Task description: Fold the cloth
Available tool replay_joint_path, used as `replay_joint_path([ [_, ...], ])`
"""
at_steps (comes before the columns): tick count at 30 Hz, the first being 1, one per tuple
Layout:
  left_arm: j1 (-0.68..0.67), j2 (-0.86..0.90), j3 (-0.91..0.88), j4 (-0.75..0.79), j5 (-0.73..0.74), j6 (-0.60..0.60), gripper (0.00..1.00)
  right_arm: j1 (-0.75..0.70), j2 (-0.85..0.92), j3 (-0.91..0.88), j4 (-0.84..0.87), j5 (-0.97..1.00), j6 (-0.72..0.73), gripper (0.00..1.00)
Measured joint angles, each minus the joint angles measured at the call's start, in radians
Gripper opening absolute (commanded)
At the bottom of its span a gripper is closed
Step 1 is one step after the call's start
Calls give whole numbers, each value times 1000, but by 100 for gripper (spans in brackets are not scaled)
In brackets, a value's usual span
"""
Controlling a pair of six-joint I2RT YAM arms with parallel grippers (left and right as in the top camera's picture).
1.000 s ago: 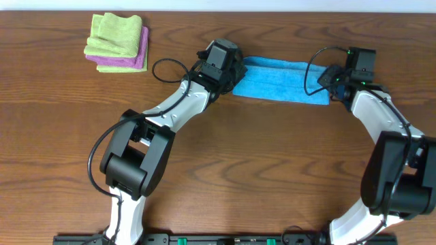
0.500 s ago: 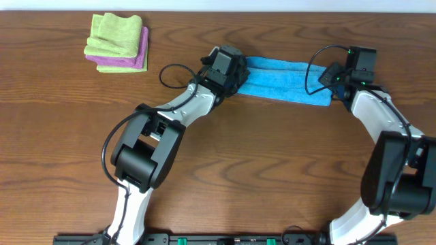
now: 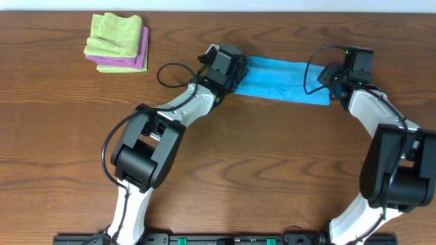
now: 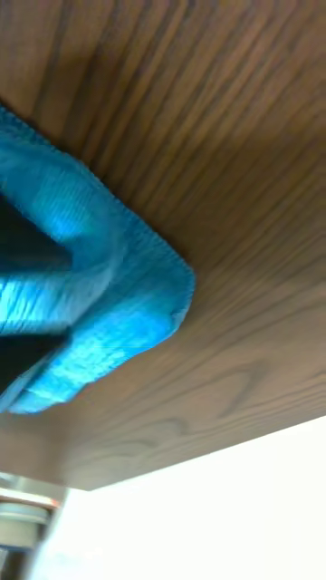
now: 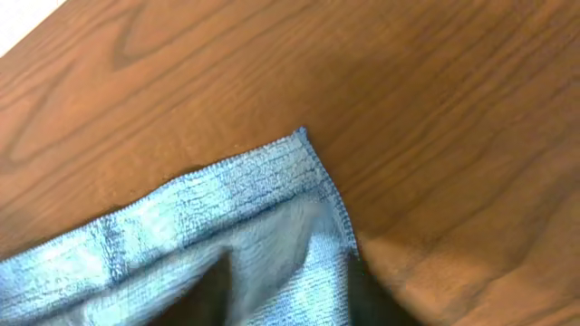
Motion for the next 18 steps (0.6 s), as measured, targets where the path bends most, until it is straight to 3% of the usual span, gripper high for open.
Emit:
replay_joint_path([
  [1, 0, 0, 0, 0, -8, -5, 92, 0, 0, 0, 0, 2, 0, 99],
  [2, 0, 0, 0, 0, -12, -6, 98, 0, 0, 0, 1, 2, -1, 99],
  [8, 0, 0, 0, 4, -8, -25, 95, 0, 0, 0, 1, 2, -6, 99],
  [13, 12, 0, 11, -10, 97, -26, 95, 0, -2, 0, -32, -39, -5, 99],
  [18, 32, 0, 101, -163, 212, -29, 96, 0, -29, 2, -192, -60, 36, 99],
])
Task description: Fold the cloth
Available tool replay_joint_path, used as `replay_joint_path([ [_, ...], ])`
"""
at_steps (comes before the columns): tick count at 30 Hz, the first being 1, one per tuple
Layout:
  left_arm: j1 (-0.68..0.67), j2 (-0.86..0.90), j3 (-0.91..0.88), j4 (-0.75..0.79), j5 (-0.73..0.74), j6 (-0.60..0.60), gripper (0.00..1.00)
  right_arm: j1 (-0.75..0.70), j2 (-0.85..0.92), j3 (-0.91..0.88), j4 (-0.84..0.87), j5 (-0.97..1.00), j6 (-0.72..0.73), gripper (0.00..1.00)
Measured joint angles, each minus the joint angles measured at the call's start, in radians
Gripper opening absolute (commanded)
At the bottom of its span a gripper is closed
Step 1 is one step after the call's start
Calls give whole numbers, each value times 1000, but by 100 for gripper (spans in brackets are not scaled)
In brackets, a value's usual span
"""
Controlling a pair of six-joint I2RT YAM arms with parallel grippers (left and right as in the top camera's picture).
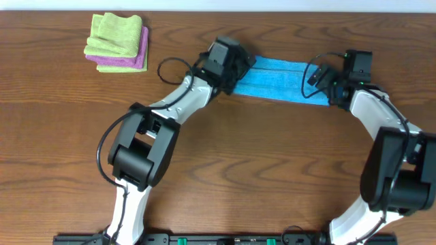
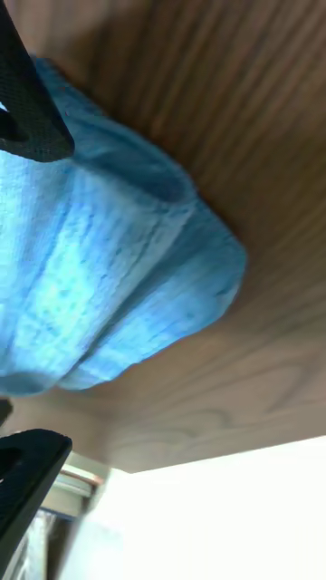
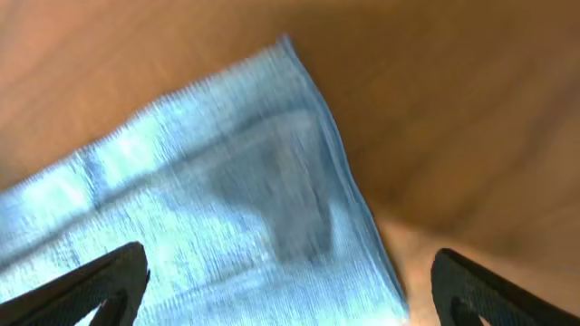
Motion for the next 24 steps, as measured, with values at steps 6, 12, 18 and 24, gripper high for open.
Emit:
replay_joint_path([
  [6, -3, 0, 19, 4, 43, -21, 95, -2, -11, 0, -39, -50, 61, 99],
  [12, -26, 0, 20, 24, 20, 15, 95, -2, -11, 0, 16, -182, 76, 99],
  [18, -24, 0, 20, -5, 6, 181, 95, -2, -11, 0, 27, -311, 87, 99],
  [24, -16, 0, 20, -49, -3, 278, 96, -2, 60, 1, 143, -375, 120, 99],
])
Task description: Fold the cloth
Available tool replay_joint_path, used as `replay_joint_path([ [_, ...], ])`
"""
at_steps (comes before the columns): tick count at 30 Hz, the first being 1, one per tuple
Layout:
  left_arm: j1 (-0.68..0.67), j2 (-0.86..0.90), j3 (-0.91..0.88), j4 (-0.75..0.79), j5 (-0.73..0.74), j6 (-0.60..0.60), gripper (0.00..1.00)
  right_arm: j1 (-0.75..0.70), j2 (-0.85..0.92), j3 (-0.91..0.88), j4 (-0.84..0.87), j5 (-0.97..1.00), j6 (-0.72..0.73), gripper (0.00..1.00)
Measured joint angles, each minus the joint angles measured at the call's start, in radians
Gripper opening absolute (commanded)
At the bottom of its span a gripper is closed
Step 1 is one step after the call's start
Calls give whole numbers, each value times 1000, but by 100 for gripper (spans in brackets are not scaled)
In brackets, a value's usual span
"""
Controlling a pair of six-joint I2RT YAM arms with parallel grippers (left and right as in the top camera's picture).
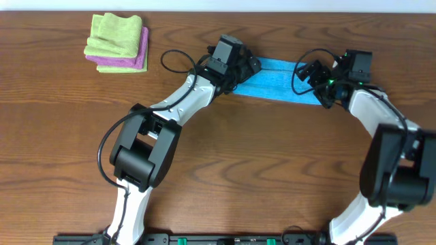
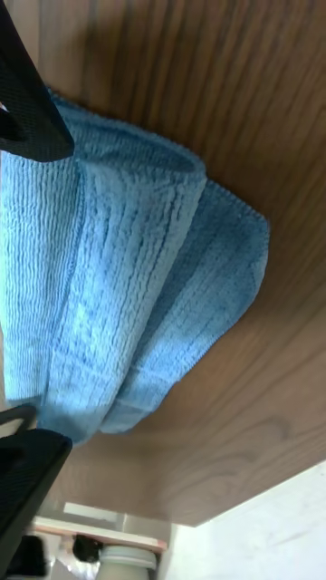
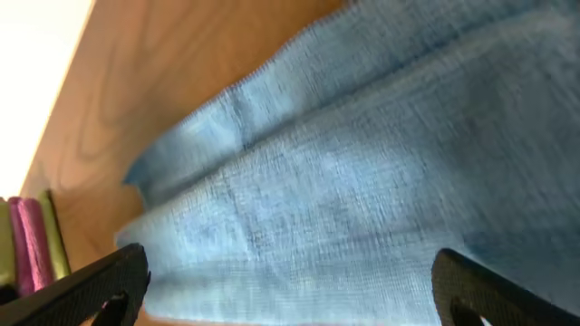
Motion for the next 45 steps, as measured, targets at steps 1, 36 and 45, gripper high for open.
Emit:
replay_joint_path([
  [1, 2, 0, 0, 1, -2, 11, 96, 0, 15, 1, 13, -4, 1, 99],
  [36, 73, 0, 1, -105, -2, 88, 95, 4, -28, 5, 68, -97, 204, 99],
  [45, 108, 0, 1, -163, 31, 127, 95, 20, -104, 6, -115, 43, 186, 99],
])
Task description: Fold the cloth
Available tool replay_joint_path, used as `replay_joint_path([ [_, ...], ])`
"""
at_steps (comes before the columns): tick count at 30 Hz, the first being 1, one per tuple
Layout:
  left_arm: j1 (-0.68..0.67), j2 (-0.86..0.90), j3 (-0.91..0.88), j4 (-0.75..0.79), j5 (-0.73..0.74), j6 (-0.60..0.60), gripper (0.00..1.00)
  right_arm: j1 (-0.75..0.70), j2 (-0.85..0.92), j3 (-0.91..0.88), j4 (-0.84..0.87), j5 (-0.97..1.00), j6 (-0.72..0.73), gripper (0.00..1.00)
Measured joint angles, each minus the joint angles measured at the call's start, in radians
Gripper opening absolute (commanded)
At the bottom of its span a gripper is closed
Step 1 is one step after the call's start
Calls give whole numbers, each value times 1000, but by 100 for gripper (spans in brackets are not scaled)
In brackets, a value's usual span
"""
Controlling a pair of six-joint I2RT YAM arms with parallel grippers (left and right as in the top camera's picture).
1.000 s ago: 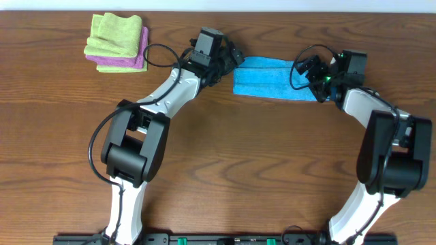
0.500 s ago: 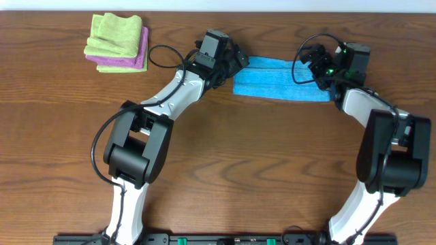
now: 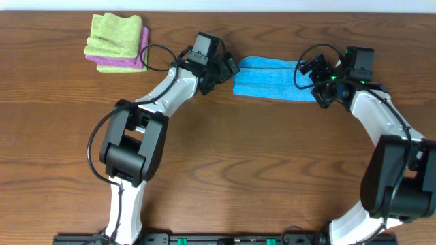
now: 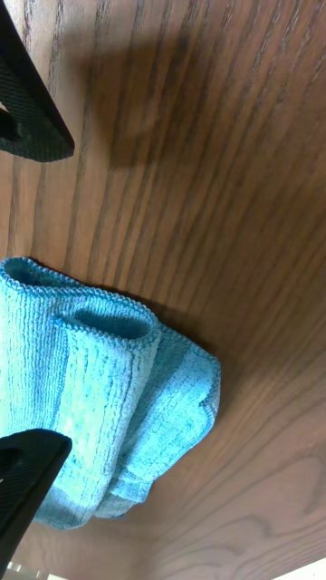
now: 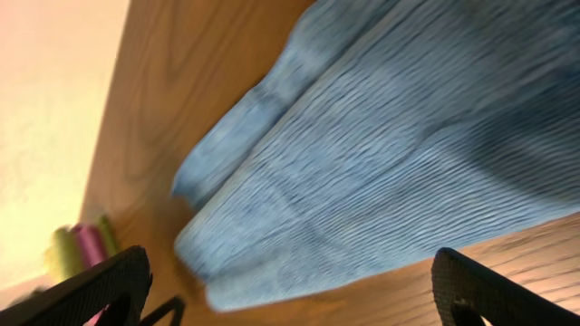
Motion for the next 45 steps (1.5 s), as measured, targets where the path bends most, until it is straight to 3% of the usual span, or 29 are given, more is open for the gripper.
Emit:
replay_joint_path([
  [12, -1, 0, 0, 0, 13, 20, 96, 18, 124, 0, 71, 163, -19, 99],
  [17, -1, 0, 0, 3, 13, 22, 95, 19, 154, 1, 177, 174, -19, 99],
  [45, -1, 0, 0, 7, 13, 22, 96, 45, 161, 1, 422, 287, -67, 99],
])
